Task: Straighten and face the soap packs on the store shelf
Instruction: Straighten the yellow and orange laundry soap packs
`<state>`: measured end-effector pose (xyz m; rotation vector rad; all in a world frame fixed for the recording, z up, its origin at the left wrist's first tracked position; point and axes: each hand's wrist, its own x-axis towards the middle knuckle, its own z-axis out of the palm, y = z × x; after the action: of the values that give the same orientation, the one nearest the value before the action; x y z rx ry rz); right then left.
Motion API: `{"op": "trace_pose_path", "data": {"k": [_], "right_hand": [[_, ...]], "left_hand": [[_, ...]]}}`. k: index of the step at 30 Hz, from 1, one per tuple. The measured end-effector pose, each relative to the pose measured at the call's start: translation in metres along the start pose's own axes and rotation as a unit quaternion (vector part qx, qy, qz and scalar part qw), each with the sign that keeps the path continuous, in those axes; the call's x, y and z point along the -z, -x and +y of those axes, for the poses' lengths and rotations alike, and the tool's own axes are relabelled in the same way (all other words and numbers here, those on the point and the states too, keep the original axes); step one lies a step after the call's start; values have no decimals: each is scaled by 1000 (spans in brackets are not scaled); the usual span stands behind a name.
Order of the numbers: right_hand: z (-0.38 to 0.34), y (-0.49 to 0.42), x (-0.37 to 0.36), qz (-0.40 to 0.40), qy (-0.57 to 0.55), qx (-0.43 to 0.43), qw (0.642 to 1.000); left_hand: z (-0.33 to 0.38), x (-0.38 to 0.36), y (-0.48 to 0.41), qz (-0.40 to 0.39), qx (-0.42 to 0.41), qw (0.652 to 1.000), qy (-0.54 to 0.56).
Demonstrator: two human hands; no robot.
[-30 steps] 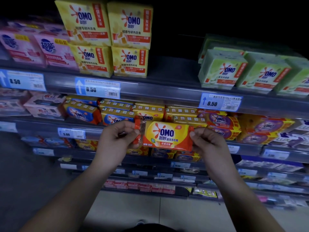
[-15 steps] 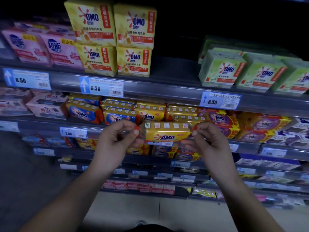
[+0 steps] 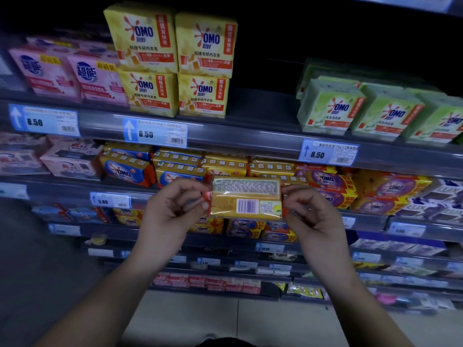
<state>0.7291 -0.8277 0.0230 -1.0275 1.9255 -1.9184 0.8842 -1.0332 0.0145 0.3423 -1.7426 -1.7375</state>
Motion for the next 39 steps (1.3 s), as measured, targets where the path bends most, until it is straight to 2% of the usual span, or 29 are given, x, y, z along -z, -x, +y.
{"op": "trace_pose_path", "data": {"k": [6,8,12,18,22,26,30,35,39], "right_hand": [[-3,7,-5,-14,-85,-95,992],[-1,9,-7,-9,-32,-109,993],[2,13,-10,13,-24,-121,992],[9,19,-19,57,-122,-240,961],[12,20,-19,93,-115,-247,958],[19,19,-17,104,-52,-207,971],[29,18,-20,96,6,-188,978],[31,13,-33,88,27,-192,977],[32,5,-41,96,23,-195,976]], "left_hand": [[2,-3,1,32,15,998,-51],[2,-5,1,24,16,998,-52],[-5,-8,-1,50,74,996,-11],[-12,-18,5,86,136,987,10],[-12,-20,10,46,170,984,24],[-13,-24,10,52,174,983,20],[-17,-27,11,69,140,987,-30],[-26,-29,7,107,40,980,-163],[-35,-28,2,112,74,985,-110]]}}
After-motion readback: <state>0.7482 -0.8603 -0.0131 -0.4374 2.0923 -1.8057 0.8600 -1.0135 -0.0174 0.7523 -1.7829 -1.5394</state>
